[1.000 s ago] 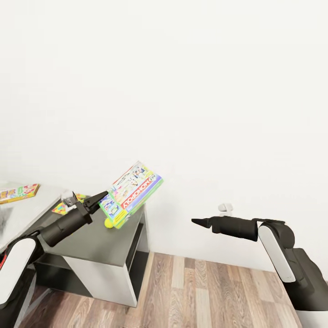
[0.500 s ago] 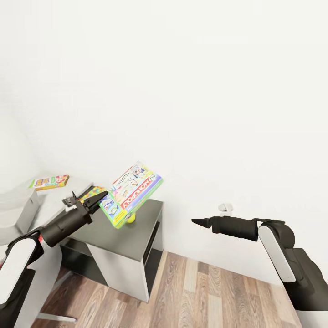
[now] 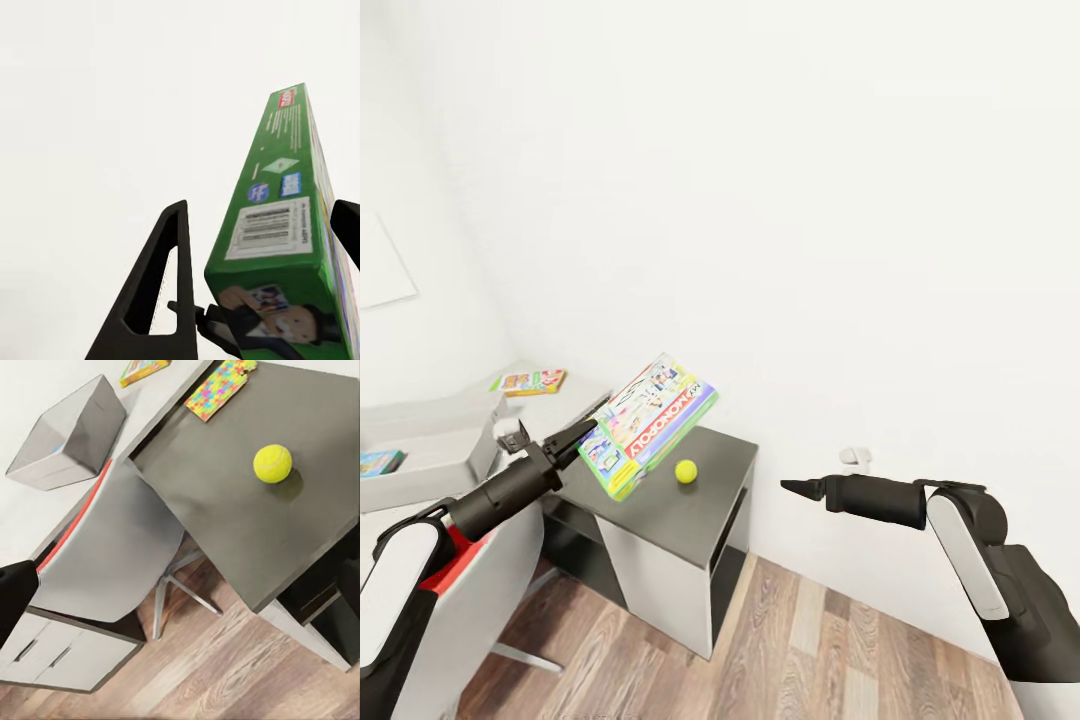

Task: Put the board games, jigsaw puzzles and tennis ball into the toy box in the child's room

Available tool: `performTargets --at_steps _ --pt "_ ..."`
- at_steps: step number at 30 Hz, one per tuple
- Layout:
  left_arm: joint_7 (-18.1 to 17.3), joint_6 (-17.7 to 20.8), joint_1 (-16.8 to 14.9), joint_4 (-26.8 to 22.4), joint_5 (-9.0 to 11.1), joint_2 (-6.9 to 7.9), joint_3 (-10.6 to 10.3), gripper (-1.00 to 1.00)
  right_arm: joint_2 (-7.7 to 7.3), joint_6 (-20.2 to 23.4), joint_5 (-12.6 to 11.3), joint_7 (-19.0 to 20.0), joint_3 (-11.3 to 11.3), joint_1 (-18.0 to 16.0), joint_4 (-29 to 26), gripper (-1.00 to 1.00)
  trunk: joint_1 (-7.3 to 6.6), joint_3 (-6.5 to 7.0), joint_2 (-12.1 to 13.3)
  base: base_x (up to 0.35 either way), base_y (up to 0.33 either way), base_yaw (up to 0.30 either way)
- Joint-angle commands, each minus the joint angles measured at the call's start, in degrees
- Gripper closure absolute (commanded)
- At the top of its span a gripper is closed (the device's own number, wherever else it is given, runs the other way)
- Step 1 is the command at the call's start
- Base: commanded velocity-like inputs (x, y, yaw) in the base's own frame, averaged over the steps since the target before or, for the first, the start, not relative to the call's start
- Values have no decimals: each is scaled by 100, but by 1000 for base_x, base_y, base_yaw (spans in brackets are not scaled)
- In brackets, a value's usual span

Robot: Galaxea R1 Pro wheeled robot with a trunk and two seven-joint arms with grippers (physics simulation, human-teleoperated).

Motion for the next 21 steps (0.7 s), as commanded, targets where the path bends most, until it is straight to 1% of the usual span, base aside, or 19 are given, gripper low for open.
performTargets --at_steps 1,21 --pt "-15 36 -8 1 29 -1 6 100 -3 13 40 42 0 -5 -3 -100 3 -12 -13 0 0 295" --pt "-12 36 -8 1 28 8 6 100 -4 13 47 44 0 -5 4 -100 3 -12 -13 0 0 296"
